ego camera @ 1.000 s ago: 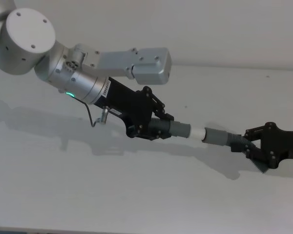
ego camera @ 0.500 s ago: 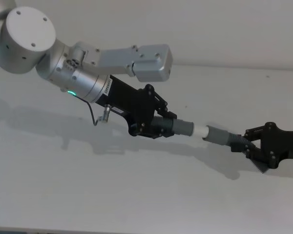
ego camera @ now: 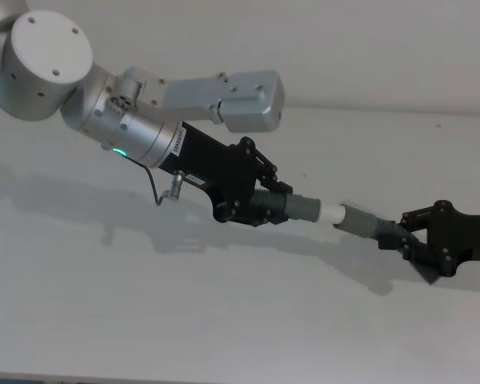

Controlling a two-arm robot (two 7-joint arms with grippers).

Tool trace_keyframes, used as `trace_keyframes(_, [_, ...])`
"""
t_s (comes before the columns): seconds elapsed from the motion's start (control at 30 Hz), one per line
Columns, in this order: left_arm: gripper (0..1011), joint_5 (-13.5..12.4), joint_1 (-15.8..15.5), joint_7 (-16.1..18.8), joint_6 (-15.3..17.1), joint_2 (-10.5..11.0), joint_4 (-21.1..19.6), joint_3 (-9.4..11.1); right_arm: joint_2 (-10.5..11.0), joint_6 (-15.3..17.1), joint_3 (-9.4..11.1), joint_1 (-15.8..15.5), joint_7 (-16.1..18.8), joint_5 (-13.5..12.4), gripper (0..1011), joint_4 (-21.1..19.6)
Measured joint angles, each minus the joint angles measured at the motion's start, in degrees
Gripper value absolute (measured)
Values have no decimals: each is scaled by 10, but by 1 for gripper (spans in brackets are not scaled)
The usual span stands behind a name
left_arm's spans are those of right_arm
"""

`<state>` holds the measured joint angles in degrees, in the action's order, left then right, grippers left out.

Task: Use both hands to pick up one end of the pipe from the table, align the ends, and insert them.

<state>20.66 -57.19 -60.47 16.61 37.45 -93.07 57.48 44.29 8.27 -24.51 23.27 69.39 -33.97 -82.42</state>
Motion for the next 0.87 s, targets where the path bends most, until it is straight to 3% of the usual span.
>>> trace_keyframes(0.87, [343, 2, -1, 1, -1, -1, 0, 0, 0, 0, 0, 0, 0, 0, 176, 0])
